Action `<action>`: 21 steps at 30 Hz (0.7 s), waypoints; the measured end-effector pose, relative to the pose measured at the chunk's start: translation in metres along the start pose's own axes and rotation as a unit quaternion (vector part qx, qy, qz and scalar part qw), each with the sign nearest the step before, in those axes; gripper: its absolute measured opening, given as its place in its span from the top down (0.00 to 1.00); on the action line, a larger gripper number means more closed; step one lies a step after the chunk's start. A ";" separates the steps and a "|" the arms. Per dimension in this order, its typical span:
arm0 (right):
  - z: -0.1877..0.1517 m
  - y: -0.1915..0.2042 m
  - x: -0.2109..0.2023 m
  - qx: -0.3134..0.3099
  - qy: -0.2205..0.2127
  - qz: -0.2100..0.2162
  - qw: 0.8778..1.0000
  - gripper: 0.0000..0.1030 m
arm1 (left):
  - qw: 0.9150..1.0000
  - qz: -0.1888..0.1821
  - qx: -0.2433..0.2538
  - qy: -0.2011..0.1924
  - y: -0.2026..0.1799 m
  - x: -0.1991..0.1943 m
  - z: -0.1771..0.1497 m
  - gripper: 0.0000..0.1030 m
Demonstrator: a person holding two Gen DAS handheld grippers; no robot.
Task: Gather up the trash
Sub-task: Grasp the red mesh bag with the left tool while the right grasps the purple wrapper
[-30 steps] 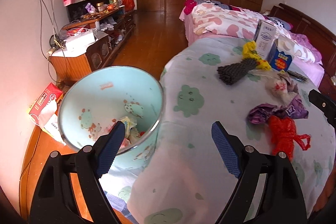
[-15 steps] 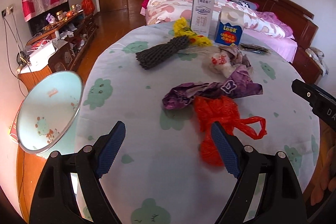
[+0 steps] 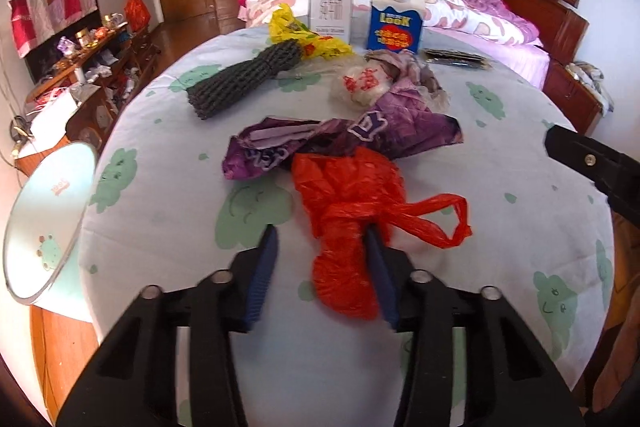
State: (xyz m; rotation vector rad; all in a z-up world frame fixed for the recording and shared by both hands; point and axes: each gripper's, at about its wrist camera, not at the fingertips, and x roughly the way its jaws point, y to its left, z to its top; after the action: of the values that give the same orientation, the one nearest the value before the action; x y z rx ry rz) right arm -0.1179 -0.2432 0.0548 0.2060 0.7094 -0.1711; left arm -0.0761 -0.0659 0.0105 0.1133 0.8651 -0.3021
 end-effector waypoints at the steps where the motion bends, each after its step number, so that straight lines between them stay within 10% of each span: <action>1: -0.001 0.001 0.000 0.000 0.001 0.000 1.000 0.35 | 1.000 -0.007 0.005 -0.001 -0.002 -0.001 -0.001 0.78; 21: 0.010 0.038 0.021 0.023 0.023 0.087 0.996 0.27 | 0.997 0.005 -0.049 -0.060 0.086 -0.074 -0.008 0.85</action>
State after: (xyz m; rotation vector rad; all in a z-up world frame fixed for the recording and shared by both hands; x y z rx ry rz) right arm -0.0872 -0.2104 0.0530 0.3162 0.7292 -0.0159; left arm -0.1004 0.0340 0.0598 0.0082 0.7579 -0.2537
